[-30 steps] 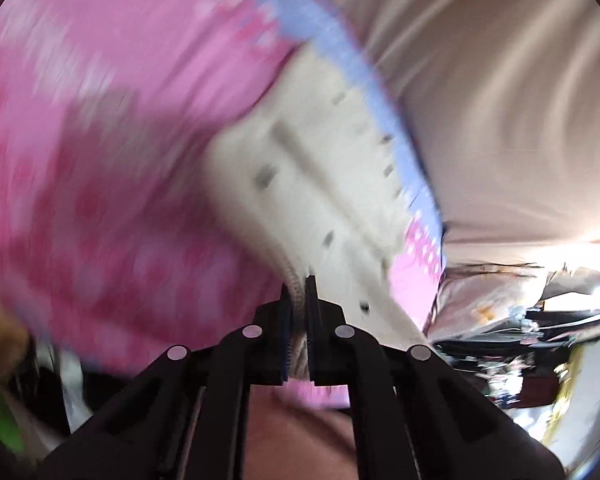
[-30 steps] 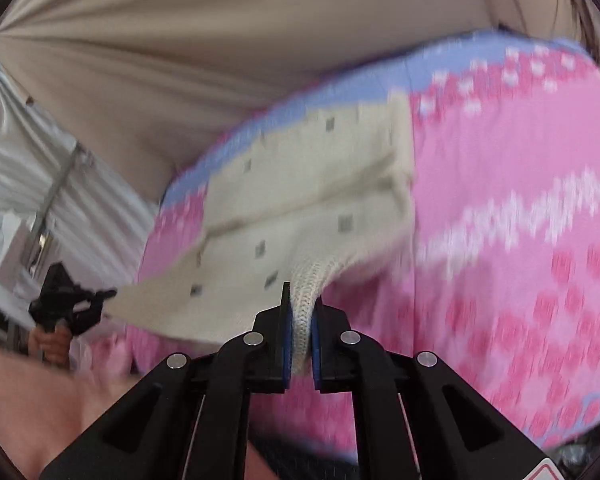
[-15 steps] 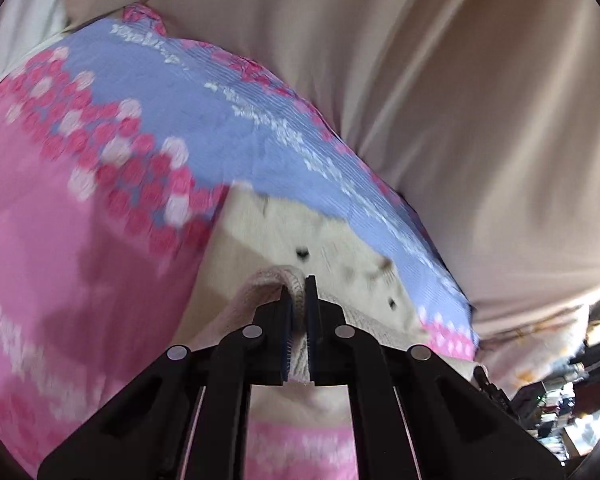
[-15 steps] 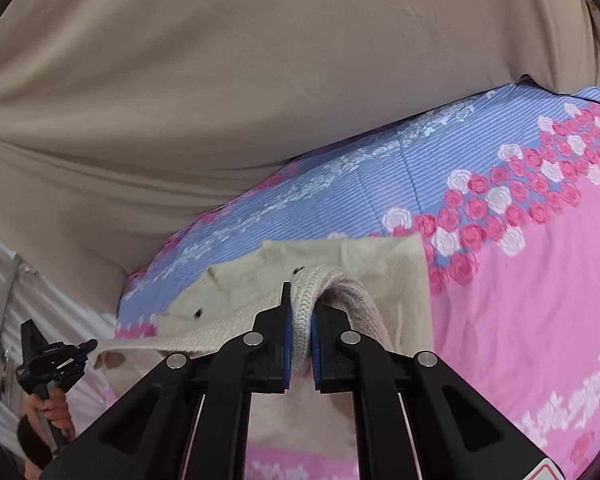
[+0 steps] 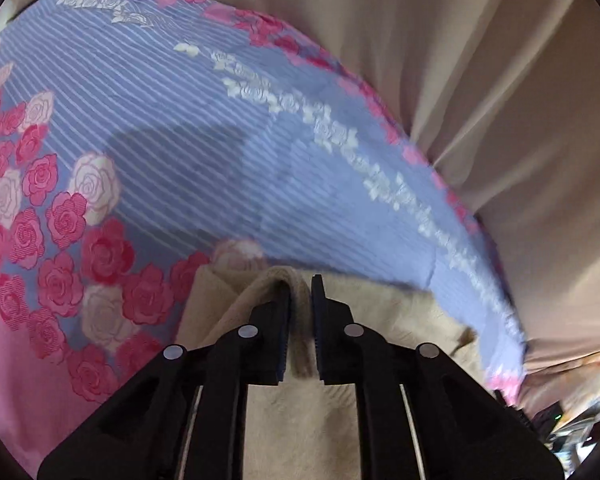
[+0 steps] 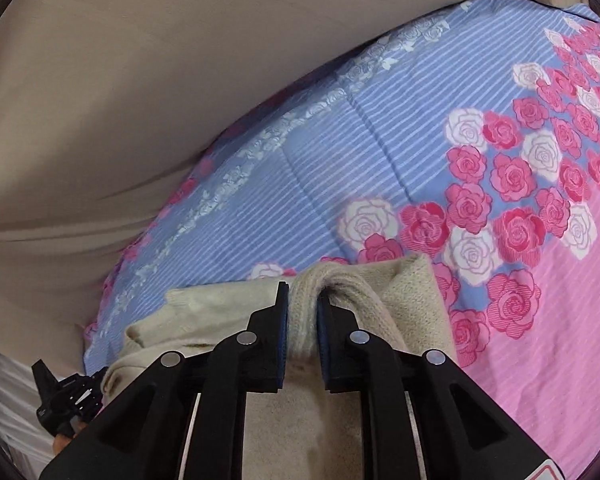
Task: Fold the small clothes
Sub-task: 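Grasp the ribbed hem with both tools and fold it up toward the collar, then open both tools and release the folded hem onto the sweater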
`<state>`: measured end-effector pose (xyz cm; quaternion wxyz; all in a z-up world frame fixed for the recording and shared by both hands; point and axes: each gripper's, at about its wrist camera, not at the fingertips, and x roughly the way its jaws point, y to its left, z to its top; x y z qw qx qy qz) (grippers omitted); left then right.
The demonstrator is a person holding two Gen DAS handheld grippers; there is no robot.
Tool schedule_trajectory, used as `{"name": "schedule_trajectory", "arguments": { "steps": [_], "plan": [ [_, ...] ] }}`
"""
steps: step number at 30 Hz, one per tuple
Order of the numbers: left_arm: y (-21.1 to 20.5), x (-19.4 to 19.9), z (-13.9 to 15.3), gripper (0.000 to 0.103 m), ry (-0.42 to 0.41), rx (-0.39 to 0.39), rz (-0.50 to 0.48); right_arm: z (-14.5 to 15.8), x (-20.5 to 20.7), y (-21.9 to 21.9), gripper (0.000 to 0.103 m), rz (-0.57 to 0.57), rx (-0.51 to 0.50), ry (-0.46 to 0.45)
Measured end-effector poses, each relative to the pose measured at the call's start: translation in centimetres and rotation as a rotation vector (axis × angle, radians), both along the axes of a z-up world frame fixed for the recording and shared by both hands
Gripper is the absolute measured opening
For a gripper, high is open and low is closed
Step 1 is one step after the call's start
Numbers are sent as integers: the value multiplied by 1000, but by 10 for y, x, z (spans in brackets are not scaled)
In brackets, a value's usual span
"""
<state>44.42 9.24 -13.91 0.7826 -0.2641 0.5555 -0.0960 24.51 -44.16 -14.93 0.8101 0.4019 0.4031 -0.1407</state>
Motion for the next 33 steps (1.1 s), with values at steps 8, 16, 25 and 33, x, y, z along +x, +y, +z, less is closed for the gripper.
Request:
{"name": "schedule_trajectory", "arguments": {
  "steps": [8,16,25,33],
  "plan": [
    [4,-26,59,58,-196,173,-74,40,-20,0,56,-36,-145,-46],
    [-32,-64,14,58,-4,180,-230,-7,-4,42,7,215,-218,170],
    [-42,-59,5,59,-13,291,-226,-5,-7,55,7,231,-335,248],
    [-27,-93,36,82,-74,280,-226,27,-47,63,38,215,-394,226]
  ]
}}
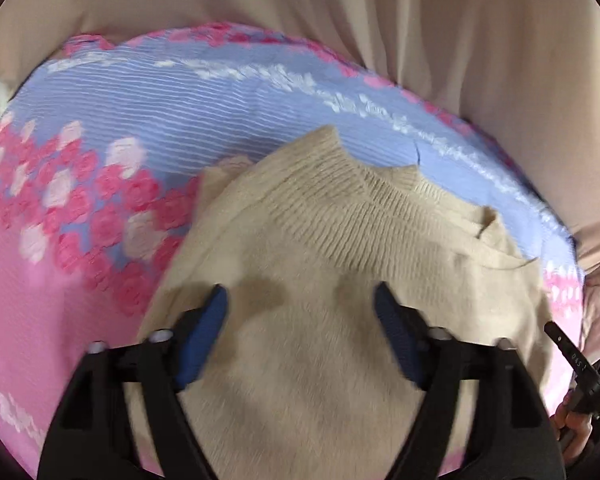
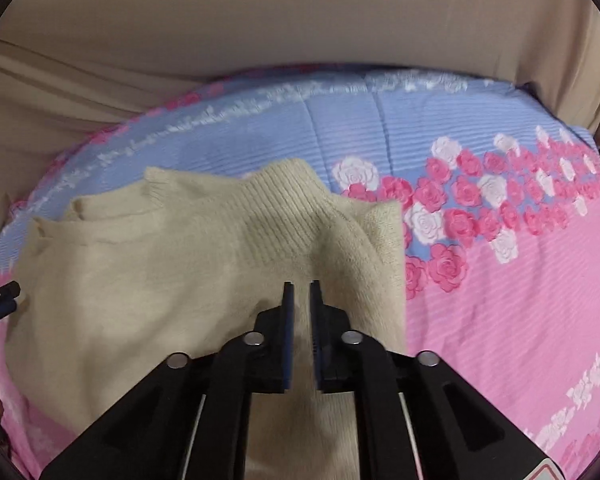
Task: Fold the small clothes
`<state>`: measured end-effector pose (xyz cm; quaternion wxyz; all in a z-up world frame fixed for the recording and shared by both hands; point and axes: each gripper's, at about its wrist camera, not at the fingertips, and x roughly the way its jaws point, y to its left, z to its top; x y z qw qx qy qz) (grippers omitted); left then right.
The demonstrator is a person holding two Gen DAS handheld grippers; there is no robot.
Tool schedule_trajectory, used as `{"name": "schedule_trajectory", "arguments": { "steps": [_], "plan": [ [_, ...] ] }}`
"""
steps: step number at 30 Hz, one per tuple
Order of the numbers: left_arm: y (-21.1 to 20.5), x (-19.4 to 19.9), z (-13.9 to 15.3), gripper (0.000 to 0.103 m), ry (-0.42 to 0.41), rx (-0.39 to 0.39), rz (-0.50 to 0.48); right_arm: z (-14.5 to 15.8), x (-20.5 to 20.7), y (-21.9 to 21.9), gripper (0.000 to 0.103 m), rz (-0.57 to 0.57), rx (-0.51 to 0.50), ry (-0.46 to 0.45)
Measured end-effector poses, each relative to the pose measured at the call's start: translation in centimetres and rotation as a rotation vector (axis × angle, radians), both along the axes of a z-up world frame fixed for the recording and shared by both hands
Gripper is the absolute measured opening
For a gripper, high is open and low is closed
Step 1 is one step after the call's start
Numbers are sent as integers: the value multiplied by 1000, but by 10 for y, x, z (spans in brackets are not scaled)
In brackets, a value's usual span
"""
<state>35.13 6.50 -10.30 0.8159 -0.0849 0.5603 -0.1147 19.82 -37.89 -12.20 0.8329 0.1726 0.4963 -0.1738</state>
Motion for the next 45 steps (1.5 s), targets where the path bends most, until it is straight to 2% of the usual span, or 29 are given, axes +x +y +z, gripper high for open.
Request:
{"name": "schedule_trajectory", "arguments": {
  "steps": [2,5,8,11,12,13,14,15,16,17,18,20,22,23,25,27,29,31,32,33,34,35,37,39,41,43,45],
  "plan": [
    [25,-20,5,86,3,-37,54,0,-24,-4,51,-24,-12,18],
    [64,-47,-6,86,62,-68,159,-13,-62,-11,51,-69,33,70],
    [99,-71,-26,88,118,-129,289,-33,-91,-16,58,-122,165,72],
    [110,-83,-55,89,214,-196,339,-51,-99,-18,62,-176,290,46],
    [107,-86,-51,90,162,-191,337,-57,-97,-17,62,-196,327,38],
    [102,-85,-51,90,156,-203,316,-61,-94,-16,62,-204,365,23],
    [92,-82,-52,90,177,-246,267,-63,-91,-15,63,-221,367,16],
    [87,-81,-52,88,180,-252,258,-62,-86,-12,41,-213,351,8],
    [79,-76,-50,74,180,-244,248,-61,-81,-11,24,-192,368,16],
    [74,-71,-50,36,197,-250,227,-55,-79,-11,20,-200,373,18],
    [72,-65,-50,25,232,-258,223,-42,-80,-12,17,-195,373,2],
    [88,-64,-36,20,266,-352,303,-6,-87,-13,15,-167,334,-31],
    [102,-70,-13,19,278,-397,313,24,-100,-11,14,-125,287,-36],
    [107,-74,-5,19,285,-400,309,31,-107,-10,14,-114,256,-19],
    [115,-85,-3,19,324,-358,323,23,-120,-7,15,-110,213,50],
    [117,-92,-21,19,382,-330,333,-10,-132,-10,20,-111,244,114],
    [108,-99,-52,24,422,-266,308,-53,-140,-8,23,-124,251,221],
    [105,-101,-52,27,383,-246,316,-43,-153,-12,26,-183,282,150],
    [102,-101,-42,28,347,-229,310,-26,-155,-12,27,-206,251,116],
    [99,-98,-25,29,294,-193,293,-7,-155,-12,35,-213,178,76],
    [96,-95,-7,37,234,-141,279,8,-151,-11,38,-203,116,46],
    [91,-86,16,49,152,-90,255,23,-143,-9,46,-175,60,13],
    [82,-78,39,60,72,-77,215,34,-116,-8,46,-105,53,3],
    [59,-56,49,60,42,-110,134,30,-81,-8,46,-54,70,13],
    [26,-23,39,62,51,-102,65,18,-43,-10,47,-15,49,17],
    [7,3,17,65,57,-52,49,2,-8,-14,51,6,36,39],
    [10,13,-6,65,81,-31,45,-17,21,-23,54,15,51,80]
  ]
}}
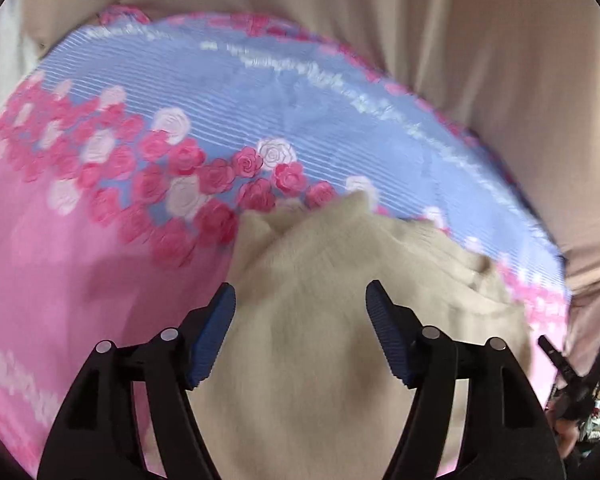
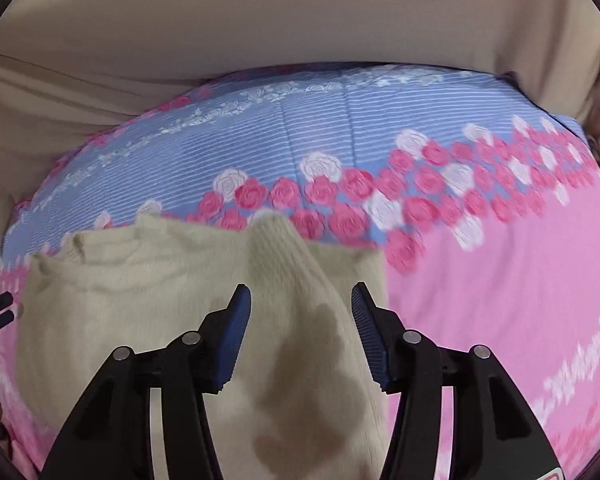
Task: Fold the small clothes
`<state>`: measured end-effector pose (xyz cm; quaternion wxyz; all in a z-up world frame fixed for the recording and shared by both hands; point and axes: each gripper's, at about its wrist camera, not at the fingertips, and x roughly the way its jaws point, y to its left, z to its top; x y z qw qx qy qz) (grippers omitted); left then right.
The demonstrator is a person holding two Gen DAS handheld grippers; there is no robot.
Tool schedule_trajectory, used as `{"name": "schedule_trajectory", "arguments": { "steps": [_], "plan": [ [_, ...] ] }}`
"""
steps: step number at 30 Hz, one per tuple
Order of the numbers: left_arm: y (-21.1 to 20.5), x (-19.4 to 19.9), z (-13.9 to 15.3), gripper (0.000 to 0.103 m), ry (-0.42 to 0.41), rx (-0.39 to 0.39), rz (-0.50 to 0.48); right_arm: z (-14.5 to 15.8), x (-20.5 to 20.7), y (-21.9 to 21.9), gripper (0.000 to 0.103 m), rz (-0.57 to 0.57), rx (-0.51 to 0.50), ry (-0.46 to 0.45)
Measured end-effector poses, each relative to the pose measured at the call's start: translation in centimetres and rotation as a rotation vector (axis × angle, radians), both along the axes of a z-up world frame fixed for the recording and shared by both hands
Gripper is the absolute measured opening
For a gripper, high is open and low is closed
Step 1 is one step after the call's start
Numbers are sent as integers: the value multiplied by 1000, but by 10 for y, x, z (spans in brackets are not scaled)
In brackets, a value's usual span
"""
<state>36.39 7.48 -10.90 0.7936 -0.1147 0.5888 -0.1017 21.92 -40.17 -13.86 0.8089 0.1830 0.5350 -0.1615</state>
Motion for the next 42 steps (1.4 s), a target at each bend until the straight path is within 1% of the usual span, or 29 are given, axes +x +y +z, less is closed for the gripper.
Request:
{"name": "schedule_trajectory", "arguments": {
  "steps": [1,2,3,4,5,6,7,8,9,11,12,14,16,17,18,19,20,22,24,25,27,29,30,31,33,35,37,39,42],
  "plan": [
    [-4,11,-15,62,21,11,-8,-9,8,1,54,3,5,23],
    [-3,12,-23,40,27,21,-15,-20,14,0,27,19,29,47],
    [-2,16,-33,28,40,22,-39,-25,17,-1,7,24,58,53],
    [-1,18,-34,21,36,-6,-46,-19,14,-2,7,8,56,19],
    [2,19,-29,12,18,-23,-42,-6,9,-4,7,-11,51,-49],
    [5,19,-21,11,-6,-41,-39,8,4,-8,7,-48,39,-103],
    [8,19,-11,11,-46,-79,-29,16,0,-14,7,-81,49,-143],
    [9,21,-6,11,-63,-76,-17,18,-2,-21,7,-117,61,-169],
    [8,24,-8,11,-60,-65,-13,10,1,-29,7,-142,70,-148],
    [-3,38,-33,15,-2,4,-11,-29,16,-36,8,-118,98,-1],
    [-6,42,-45,19,22,18,-17,-39,18,-34,9,-105,87,40],
    [-8,40,-39,23,-3,28,-5,-16,11,-28,14,-130,11,-10],
    [-9,31,-15,28,-32,42,-7,21,-3,-15,18,-139,-43,-126],
    [-8,22,3,34,-82,18,-10,34,-9,-5,18,-115,-23,-168],
    [-9,12,15,39,-119,-4,-20,38,-10,7,13,-71,32,-182],
    [-13,4,21,47,-130,-14,-31,36,-7,21,11,-18,88,-175],
    [-21,-3,21,51,-120,-30,-53,29,-3,36,6,36,113,-147],
    [-40,-12,4,51,-68,-33,-107,6,6,61,6,114,81,-69],
    [-49,-17,-17,51,-24,18,-123,-27,13,61,1,80,35,35],
    [-52,-15,-36,49,10,42,-117,-33,11,50,0,47,60,21],
    [-49,-18,-35,49,-24,27,-102,-18,7,40,1,-14,62,23],
    [-46,-18,-25,50,-17,9,-101,10,-1,40,10,-12,43,-53],
    [-43,-18,-21,50,-30,11,-99,14,-4,40,10,-1,29,-63],
    [-43,-17,-23,50,-35,35,-105,8,-4,38,10,7,3,-34],
    [-43,-15,-34,50,-7,35,-119,-27,-4,27,8,-7,-33,99],
    [-49,-19,-28,50,-21,61,-130,-21,-27,19,3,-62,19,51],
    [-49,-33,-16,50,-25,75,-145,5,-41,23,9,-76,25,-7],
    [-44,-45,-2,50,-34,49,-157,21,-49,35,10,-40,12,-51],
    [-42,-59,3,50,-17,55,-159,10,-51,59,10,30,-12,3]
  ]
}}
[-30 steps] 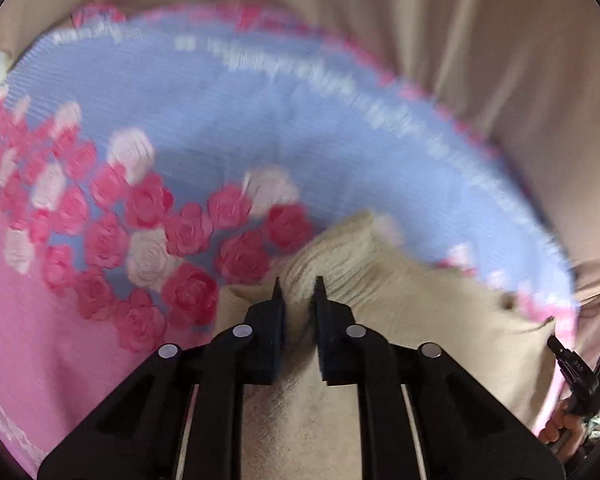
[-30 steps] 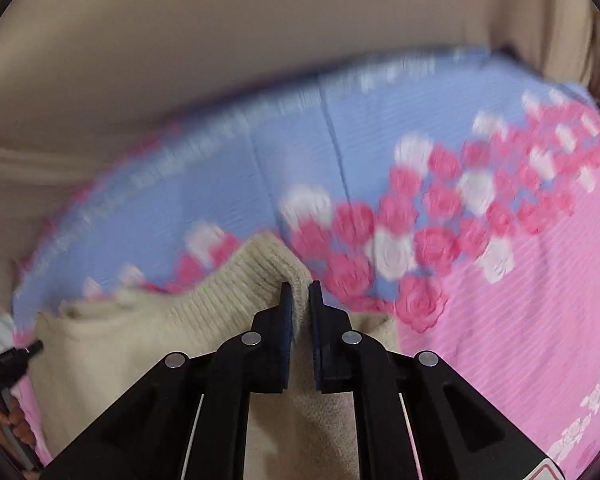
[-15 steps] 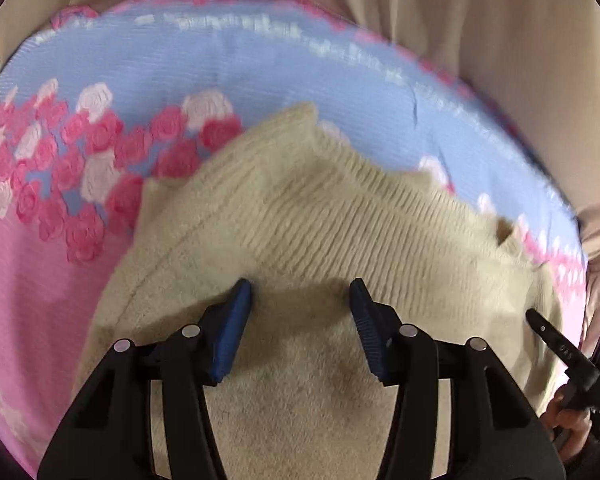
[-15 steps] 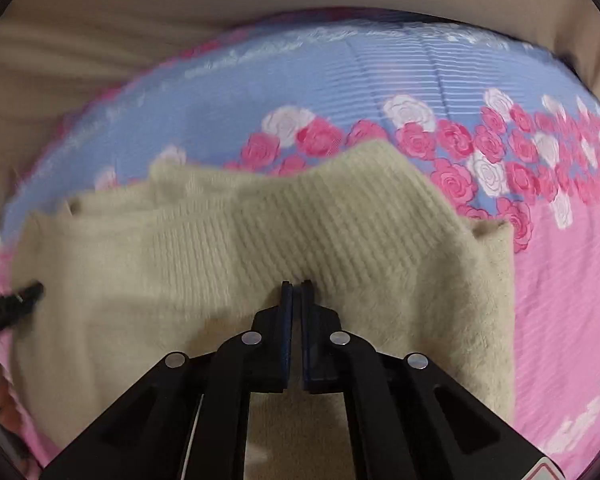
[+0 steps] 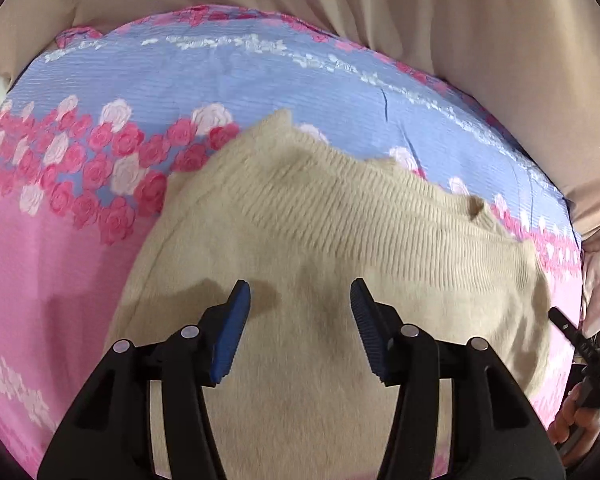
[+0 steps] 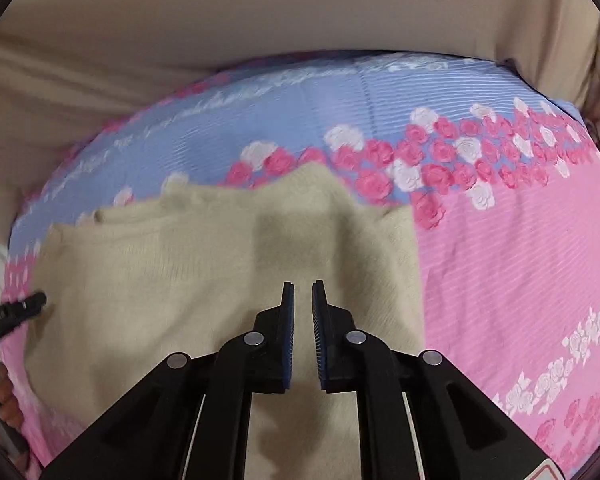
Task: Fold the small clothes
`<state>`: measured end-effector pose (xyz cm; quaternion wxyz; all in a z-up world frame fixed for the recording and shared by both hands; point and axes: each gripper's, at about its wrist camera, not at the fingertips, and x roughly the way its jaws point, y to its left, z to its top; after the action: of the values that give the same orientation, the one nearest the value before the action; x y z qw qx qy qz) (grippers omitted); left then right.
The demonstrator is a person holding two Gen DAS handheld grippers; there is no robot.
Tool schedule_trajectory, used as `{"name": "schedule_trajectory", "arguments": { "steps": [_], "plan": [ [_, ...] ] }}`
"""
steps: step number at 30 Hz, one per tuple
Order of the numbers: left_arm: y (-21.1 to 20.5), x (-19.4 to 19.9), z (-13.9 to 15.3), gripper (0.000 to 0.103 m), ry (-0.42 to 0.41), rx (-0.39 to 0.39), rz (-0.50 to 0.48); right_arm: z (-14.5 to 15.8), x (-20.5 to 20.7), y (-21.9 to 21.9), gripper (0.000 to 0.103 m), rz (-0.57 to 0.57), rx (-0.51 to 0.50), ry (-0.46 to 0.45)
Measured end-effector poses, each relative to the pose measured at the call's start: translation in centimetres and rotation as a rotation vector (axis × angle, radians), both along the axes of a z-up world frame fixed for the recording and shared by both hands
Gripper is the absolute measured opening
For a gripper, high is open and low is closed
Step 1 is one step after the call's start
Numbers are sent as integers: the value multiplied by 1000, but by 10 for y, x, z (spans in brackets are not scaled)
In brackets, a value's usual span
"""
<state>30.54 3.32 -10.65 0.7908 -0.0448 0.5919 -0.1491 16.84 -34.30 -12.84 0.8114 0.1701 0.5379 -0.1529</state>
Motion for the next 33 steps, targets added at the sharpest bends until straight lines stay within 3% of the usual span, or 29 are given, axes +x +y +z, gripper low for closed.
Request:
{"name": "schedule_trajectory", "arguments": {
  "steps": [3,4,6,10,13,15,19,21,23,24,26,28,31,32,33],
  "plan": [
    [2,-12,-2,51,16,17,-8,-32,-11,18,10,25,-19,87],
    [4,-16,-3,51,18,25,-7,-32,-14,20,10,26,-35,66],
    [5,-23,-5,51,33,37,-10,-21,-17,25,11,25,-50,73],
    [10,-38,-6,52,40,53,-14,7,-20,43,11,67,-24,-6],
    [14,-47,-9,61,47,55,-5,-12,-19,64,21,127,-25,39],
    [17,-52,-13,61,54,61,1,-34,-22,70,23,136,-33,77],
    [39,-63,-14,61,68,32,30,-4,-40,59,23,72,-18,14],
    [63,-70,-3,63,52,-45,77,14,-59,41,41,13,-31,-29],
    [88,-75,1,78,45,-98,134,17,-78,21,57,-47,-42,-23],
    [103,-79,0,81,46,-100,180,13,-88,12,59,-75,-42,-1],
    [119,-82,-7,85,61,-83,232,-2,-104,-5,59,-127,-6,45],
    [127,-81,-21,85,109,-122,256,-20,-116,-15,60,-172,78,71],
    [129,-79,-44,85,175,-207,301,-42,-121,-19,60,-234,235,38],
    [125,-78,-49,93,175,-222,310,-49,-120,-20,60,-261,275,25],
    [120,-79,-47,93,148,-224,314,-52,-118,-21,60,-295,289,10]
  ]
}}
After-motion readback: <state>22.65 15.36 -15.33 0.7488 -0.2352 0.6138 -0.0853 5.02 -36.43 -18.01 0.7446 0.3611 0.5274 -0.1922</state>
